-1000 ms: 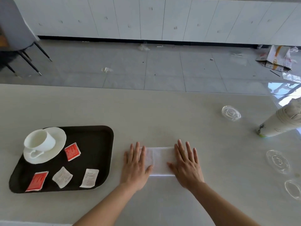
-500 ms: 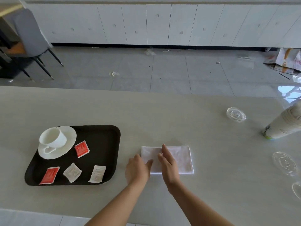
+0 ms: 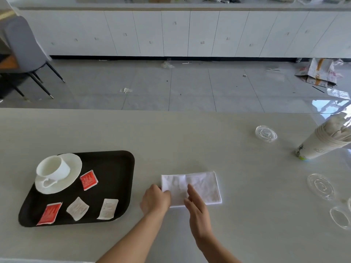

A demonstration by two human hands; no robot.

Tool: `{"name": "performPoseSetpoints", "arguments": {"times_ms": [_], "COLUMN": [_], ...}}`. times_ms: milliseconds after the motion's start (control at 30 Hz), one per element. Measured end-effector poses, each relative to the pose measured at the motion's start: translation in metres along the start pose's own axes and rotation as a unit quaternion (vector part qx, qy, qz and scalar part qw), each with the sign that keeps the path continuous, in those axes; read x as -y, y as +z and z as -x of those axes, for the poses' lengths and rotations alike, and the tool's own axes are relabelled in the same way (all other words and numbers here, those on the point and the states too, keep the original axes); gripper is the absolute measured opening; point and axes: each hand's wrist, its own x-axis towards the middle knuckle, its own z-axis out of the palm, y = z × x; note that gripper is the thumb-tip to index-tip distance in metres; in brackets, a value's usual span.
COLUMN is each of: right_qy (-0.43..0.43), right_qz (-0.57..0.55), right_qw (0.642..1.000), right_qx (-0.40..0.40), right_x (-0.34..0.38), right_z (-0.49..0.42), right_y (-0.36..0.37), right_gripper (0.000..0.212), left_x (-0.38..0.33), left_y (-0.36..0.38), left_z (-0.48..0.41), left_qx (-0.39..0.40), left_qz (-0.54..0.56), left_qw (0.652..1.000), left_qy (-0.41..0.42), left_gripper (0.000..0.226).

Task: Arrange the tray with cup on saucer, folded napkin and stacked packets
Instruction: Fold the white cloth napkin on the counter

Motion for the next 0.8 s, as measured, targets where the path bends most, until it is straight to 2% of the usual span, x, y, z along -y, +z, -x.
{"name": "performPoseSetpoints", "arguments": {"times_ms": [167, 233, 267, 300, 367, 400, 500, 567, 700, 800], "right_qy": [0.011, -0.015, -0.048, -0.096, -0.173, -0.159, -0.029, -0.008, 0.028, 0.054], "right_qz": [0.005, 0.042, 0.092, 0.159, 0.316, 0.361, 0.400, 0.415, 0.363, 0.321], "right_qw": [1.000, 0.997, 0.987, 0.966, 0.893, 0.876, 0.891, 0.893, 0.914, 0.929], "right_qx": [-0.014, -0.069, -0.122, -0.180, -0.268, -0.278, -0.213, -0.176, -0.180, -0.177], "right_x": [0.003, 0.012, 0.016, 0.020, 0.023, 0.025, 0.030, 0.028, 0.028, 0.030], "right_z": [-0.002, -0.007, -0.009, -0.013, -0.023, -0.028, -0.038, -0.042, -0.044, -0.045], "right_y": [-0.001, -0.010, -0.018, -0.029, -0.056, -0.068, -0.082, -0.081, -0.079, -0.078], "right_gripper": [0.051, 0.042, 0.040, 0.037, 0.030, 0.030, 0.036, 0.033, 0.019, 0.009], "left_x": [0.002, 0.003, 0.003, 0.002, -0.001, -0.003, -0.011, -0.018, -0.041, -0.063], "left_y": [-0.001, -0.003, -0.005, -0.007, -0.012, -0.014, -0.020, -0.021, -0.019, -0.010], "left_z": [0.005, 0.005, 0.005, 0.004, 0.006, 0.006, 0.011, 0.016, 0.033, 0.045], "left_qx": [-0.017, -0.010, -0.007, -0.004, 0.007, 0.016, 0.041, 0.038, -0.002, -0.051], "left_qz": [0.077, 0.106, 0.120, 0.137, 0.182, 0.212, 0.290, 0.307, 0.266, 0.201], "left_qw": [0.997, 0.994, 0.993, 0.990, 0.983, 0.977, 0.956, 0.950, 0.957, 0.960], "left_qy": [0.012, 0.017, 0.018, 0.017, 0.013, 0.010, 0.009, 0.030, 0.115, 0.190], "left_gripper": [0.007, 0.010, 0.010, 0.009, 0.009, 0.012, 0.017, 0.014, 0.006, 0.023]}}
